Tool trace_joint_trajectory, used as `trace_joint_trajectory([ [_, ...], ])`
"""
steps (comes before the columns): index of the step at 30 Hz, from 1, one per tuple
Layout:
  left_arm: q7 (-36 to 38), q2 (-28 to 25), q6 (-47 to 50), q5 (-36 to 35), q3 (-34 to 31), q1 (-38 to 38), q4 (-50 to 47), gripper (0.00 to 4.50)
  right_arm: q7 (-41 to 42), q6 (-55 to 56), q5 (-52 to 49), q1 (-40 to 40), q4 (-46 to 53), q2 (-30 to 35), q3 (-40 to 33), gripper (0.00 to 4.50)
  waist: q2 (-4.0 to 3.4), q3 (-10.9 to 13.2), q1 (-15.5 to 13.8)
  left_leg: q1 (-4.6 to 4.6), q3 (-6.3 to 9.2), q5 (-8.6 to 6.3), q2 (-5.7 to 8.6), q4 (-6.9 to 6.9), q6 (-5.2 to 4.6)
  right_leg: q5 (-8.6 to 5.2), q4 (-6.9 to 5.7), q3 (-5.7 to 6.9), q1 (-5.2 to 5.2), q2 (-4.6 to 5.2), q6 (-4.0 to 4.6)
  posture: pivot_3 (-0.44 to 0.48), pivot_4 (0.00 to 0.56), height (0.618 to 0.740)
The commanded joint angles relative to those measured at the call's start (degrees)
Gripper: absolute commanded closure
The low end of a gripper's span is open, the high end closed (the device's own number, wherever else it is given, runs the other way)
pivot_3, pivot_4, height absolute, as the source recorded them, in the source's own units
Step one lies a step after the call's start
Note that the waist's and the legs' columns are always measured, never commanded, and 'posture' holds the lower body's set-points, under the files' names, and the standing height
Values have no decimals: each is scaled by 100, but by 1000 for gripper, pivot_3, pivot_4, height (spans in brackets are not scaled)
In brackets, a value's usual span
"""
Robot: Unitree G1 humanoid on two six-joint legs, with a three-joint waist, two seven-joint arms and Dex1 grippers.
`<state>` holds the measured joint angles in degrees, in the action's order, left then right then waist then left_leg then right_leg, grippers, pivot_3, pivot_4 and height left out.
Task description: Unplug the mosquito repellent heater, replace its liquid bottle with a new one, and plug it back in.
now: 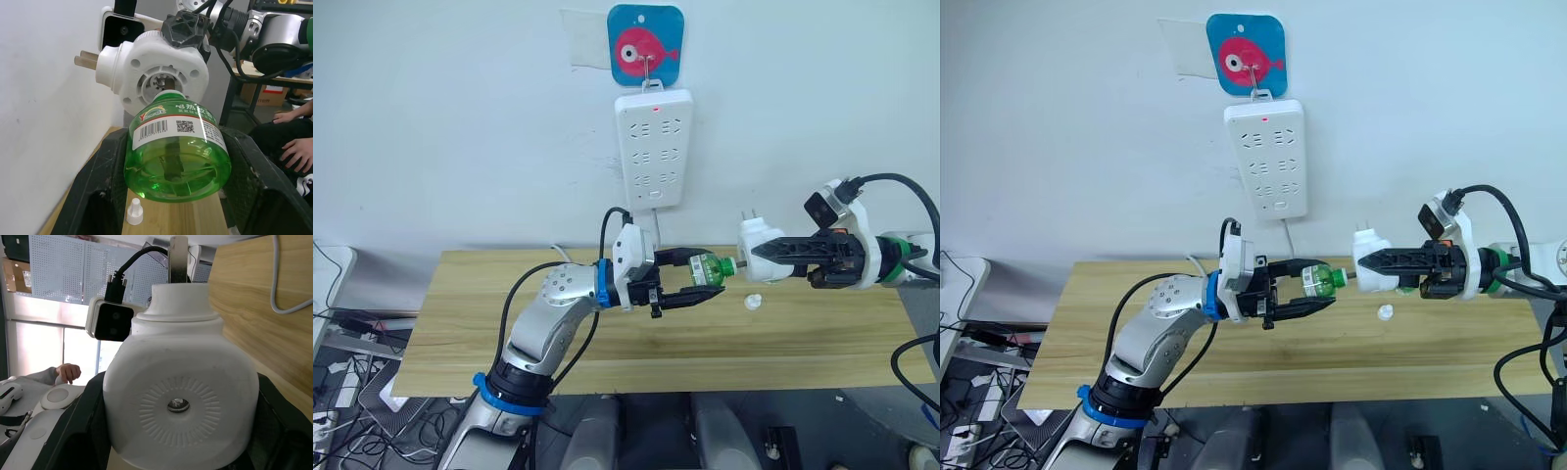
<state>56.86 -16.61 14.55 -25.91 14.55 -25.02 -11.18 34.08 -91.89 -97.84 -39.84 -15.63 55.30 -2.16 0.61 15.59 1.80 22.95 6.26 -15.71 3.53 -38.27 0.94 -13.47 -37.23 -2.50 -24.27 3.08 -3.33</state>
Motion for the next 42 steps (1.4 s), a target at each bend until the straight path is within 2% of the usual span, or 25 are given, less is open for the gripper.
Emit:
trace_joint_trajectory([
  [1,-18,75,-151,21,-57,-157,-62,2266,138,-61,-163,-16,259,-3,-94,1498,0,0,0,1,0,0,0,-2,0,0,0,0,0,0,0,-63,228,740],
  [14,86,86,-164,132,138,-133,-110,2266,-61,2,-309,-108,290,-128,-86,1498,0,0,2,1,1,0,1,-17,0,1,-13,-1,0,0,-1,-68,230,740],
  [27,137,167,-238,209,213,-136,-16,2266,-1023,732,-1500,-29,1001,29,378,1498,0,0,6,3,4,-2,2,-48,-3,0,-44,-1,0,0,-1,-77,229,740],
  [42,289,220,-159,106,261,-73,-99,2266,-651,653,-1516,-107,1153,123,602,1498,0,0,6,4,4,-4,2,-50,-6,0,-45,-1,0,-1,-1,-78,221,740],
])
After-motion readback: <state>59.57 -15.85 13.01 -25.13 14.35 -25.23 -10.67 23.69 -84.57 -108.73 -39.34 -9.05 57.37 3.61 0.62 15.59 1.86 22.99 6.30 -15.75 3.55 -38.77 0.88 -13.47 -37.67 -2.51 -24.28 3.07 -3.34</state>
